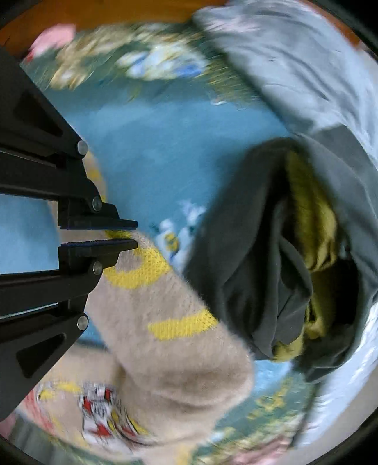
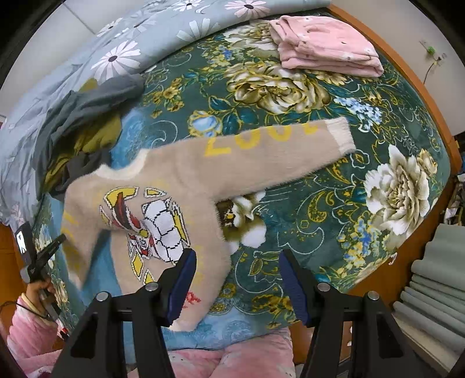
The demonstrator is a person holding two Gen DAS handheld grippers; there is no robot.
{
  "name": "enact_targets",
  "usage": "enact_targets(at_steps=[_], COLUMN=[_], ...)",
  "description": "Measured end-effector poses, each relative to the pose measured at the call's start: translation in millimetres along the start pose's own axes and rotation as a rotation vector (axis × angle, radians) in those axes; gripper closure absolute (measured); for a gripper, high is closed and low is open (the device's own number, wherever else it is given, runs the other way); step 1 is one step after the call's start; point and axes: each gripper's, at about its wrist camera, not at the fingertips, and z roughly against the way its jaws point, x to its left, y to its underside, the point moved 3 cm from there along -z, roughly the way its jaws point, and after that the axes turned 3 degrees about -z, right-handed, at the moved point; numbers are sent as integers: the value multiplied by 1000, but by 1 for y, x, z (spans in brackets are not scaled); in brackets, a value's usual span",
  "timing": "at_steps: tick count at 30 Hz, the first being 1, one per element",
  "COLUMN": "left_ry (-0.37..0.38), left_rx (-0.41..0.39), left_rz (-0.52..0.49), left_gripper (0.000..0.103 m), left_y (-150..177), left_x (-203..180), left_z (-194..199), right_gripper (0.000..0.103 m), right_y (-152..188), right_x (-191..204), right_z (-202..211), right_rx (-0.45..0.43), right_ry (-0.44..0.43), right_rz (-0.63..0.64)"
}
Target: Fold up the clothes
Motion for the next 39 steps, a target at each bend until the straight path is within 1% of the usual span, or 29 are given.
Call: enact_targets(at_steps=[2,3,4,5,7,8,9,10,11,13,15,16,17,19,21,23,24,25,26,28,33,34,37,39], left_ry=[3,22,46,70,131,167,207,249,281,335,382,405,420,415,408,433,454,476,482,483,532,526,461,438], left_rx=[26,27,16,3,-25,-40,-41,-34,-12,50,99,122,139,182,222,255,262,266,269,272,251,253,304,325], left_rz=[58,123,193,252,353,385,394,389,371,318,272,249,237,233,252,293,315,339,351,349,367,363,341,334], left_gripper=[93,93,90,82,76,76,76,72,66,63,58,50,48,48,48,49,52,66,80,95,96,96,96,96], left_y=[-1,-2,1,8,28,39,49,59,68,86,98,103,107,112,117,122,124,126,127,130,141,148,169,176], left_x=[5,9,13,16,19,19,14,7,-4,-28,-52,-64,-72,-84,-89,-92,-94,-96,-98,-104,-108,-106,-107,-108], left_z=[-1,0,3,7,15,19,20,18,14,2,-10,-16,-21,-35,-46,-53,-54,-54,-53,-48,-20,-16,-14,-13], right_gripper=[40,40,40,40,40,40,40,40,40,40,40,40,40,40,40,40,40,40,40,40,40,40,40,40], right_y=[0,1,2,3,7,8,10,11,13,16,18,19,20,22,26,28,29,31,32,34,38,39,40,39], right_x=[-5,-8,-11,-14,-23,-26,-30,-33,-35,-36,-36,-34,-33,-34,-40,-47,-51,-55,-58,-63,-63,-62,-56,-52], right_z=[1,2,2,3,1,0,-2,-4,-6,-8,-9,-8,-4,0,4,6,5,4,3,-1,-19,-23,-47,-64], right_rx=[-3,-4,-6,-7,-3,1,7,14,21,32,40,38,34,26,22,26,29,34,38,48,80,88,136,169], right_ry=[-4,-6,-8,-10,-12,-16,-21,-26,-30,-35,-38,-36,-29,-19,-13,-8,-7,-8,-9,-28,-85,-97,-166,-209], right_rz=[-14,-21,-28,-34,-56,-70,-84,-98,-108,-117,-111,-97,-77,-59,-59,-68,-75,-83,-92,-112,-122,-120,-110,-101])
